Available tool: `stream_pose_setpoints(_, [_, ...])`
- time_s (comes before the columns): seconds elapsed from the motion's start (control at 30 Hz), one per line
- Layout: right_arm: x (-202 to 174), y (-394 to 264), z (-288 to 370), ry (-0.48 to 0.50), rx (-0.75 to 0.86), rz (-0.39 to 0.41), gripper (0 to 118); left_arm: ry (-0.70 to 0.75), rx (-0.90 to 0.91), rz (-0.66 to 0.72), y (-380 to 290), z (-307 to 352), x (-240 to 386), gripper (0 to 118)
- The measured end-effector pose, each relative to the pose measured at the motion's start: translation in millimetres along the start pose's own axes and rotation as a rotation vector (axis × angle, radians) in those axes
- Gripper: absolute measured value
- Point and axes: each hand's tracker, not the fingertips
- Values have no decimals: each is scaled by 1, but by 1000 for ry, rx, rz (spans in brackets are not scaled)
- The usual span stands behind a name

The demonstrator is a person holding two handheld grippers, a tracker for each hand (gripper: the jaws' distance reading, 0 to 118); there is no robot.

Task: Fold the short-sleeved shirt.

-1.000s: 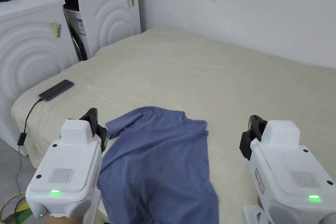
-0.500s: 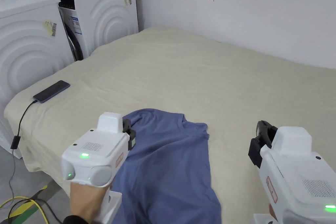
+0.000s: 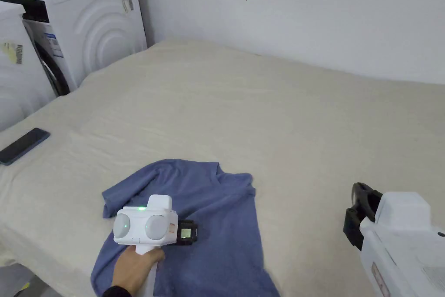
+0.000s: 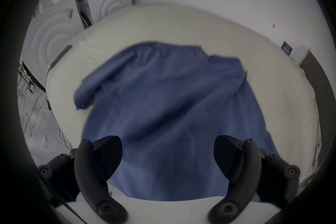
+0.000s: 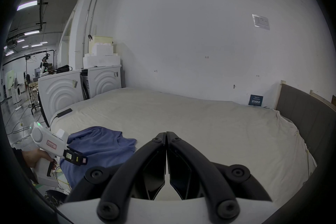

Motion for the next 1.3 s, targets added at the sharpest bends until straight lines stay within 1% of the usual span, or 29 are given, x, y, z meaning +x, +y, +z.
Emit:
stream_pose_setpoints(0.03, [3, -2, 0, -6, -7, 0, 0, 6, -18, -5, -4, -5, 3, 105])
stream_pose_setpoints(0.07, [7, -4, 0, -14, -13, 1, 0, 11, -40, -14, -5, -12, 5, 102])
stream_pose_setpoints(0.1, [10, -6, 0, -22, -20, 3, 0, 17, -63, -20, -7, -19, 7, 91])
stream_pose_setpoints(0.13, [13, -8, 0, -28, -26, 3, 0, 20, -94, -26, -8, -23, 9, 88])
stream_pose_setpoints(0.17, [16, -9, 1, -34, -32, 3, 0, -8, -80, -19, -8, -24, 10, 84])
stream_pose_setpoints(0.2, [20, -11, 1, -39, -36, 2, 0, 17, -55, -13, -7, -20, 11, 69])
stream_pose_setpoints(0.23, [22, -12, 2, -46, -39, 1, 0, -4, -57, -13, -6, -17, 12, 52])
stream_pose_setpoints(0.3, [28, -12, 3, -55, -43, -9, 0, -4, -32, -32, -7, -11, 15, 16])
stream_pose_setpoints(0.33, [30, -12, 3, -55, -44, -14, 0, 0, -27, -49, -8, -12, 15, 8])
stream_pose_setpoints(0.37, [32, -12, 4, -56, -43, -19, 0, -2, -30, -59, -8, -13, 15, 4])
stream_pose_setpoints(0.43, [35, -10, 8, -58, -35, -21, 0, -9, -18, -54, -14, -7, 14, 1])
stream_pose_setpoints(0.6, [46, -5, 20, -68, -13, -32, 0, -81, 50, 30, -15, 14, 6, 0])
stream_pose_setpoints(0.77, [61, -2, 36, -87, 9, -44, 0, -236, 143, 135, -8, 58, 6, 0])
stream_pose_setpoints(0.83, [68, -1, 44, -98, 20, -49, 0, -275, 174, 152, -1, 74, 12, 0])
stream_pose_setpoints(0.93, [79, 1, 56, -116, 40, -63, 0, -340, 240, 117, 11, 105, 32, 0])
stream_pose_setpoints(1.03, [92, 3, 72, -140, 60, -76, 0, -407, 287, 49, 31, 133, 63, 0])
stream_pose_setpoints(1.17, [110, 4, 94, -183, 88, -85, 0, -457, 356, -91, 55, 167, 117, 0])
stream_pose_setpoints(1.3, [129, 6, 118, -233, 112, -98, 0, -551, 412, -157, 77, 197, 174, 0])
